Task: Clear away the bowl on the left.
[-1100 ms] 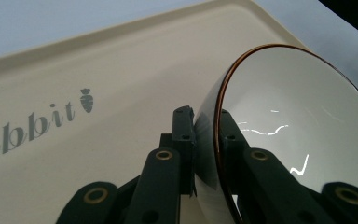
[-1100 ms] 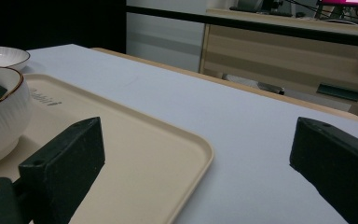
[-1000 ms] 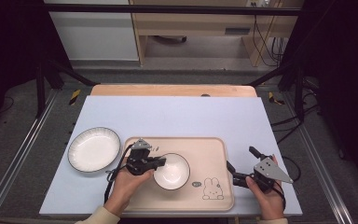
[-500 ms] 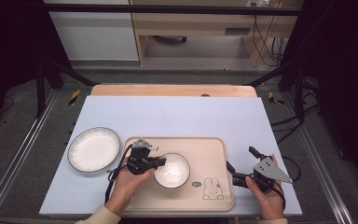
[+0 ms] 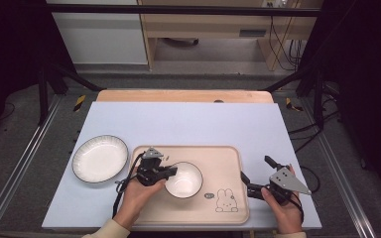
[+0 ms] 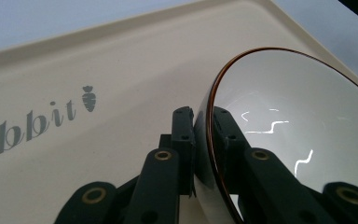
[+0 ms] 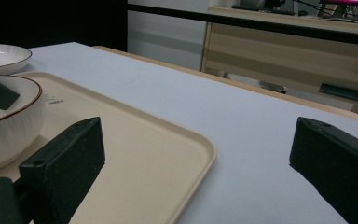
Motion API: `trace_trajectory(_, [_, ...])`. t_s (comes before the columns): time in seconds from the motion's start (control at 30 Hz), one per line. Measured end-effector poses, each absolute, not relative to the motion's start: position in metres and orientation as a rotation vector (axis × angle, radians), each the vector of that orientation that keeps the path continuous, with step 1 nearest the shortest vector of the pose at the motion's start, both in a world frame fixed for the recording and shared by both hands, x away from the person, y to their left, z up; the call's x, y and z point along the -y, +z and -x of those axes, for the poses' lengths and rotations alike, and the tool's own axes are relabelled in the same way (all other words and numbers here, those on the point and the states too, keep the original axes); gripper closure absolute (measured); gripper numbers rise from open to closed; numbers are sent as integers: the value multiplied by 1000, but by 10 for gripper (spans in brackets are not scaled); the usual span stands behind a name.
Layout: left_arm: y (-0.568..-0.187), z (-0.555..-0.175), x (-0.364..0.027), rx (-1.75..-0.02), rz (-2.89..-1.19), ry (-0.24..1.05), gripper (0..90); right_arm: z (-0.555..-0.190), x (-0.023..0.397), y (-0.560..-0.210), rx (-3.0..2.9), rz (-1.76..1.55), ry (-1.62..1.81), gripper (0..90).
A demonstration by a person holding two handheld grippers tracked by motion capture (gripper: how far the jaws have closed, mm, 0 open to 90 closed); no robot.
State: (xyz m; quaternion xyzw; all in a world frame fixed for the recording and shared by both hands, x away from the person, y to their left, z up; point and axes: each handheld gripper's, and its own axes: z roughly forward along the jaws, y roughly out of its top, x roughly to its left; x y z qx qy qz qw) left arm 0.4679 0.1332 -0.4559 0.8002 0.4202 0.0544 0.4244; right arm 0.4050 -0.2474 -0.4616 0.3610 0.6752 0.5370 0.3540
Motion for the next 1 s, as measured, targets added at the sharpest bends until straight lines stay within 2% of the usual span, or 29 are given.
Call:
trace_trajectory(0.57, [-454,-465,-131,-993,-2031,228,748,-406,247,-463,-1755,-938,1385,34])
trace_trajectory(0.63, [-453,-465,-131,-988,-2036,235,720,-406,247,-463,-1754,-942,1385,34])
trace_trajectory(0.83, [-448,-464,-130,-982,-2021,273,562,-407,247,-464,-1757,-939,1381,34])
trace_trajectory(1.0, [-439,-464,-131,-924,-1989,289,390,-407,247,-464,-1758,-943,1382,34])
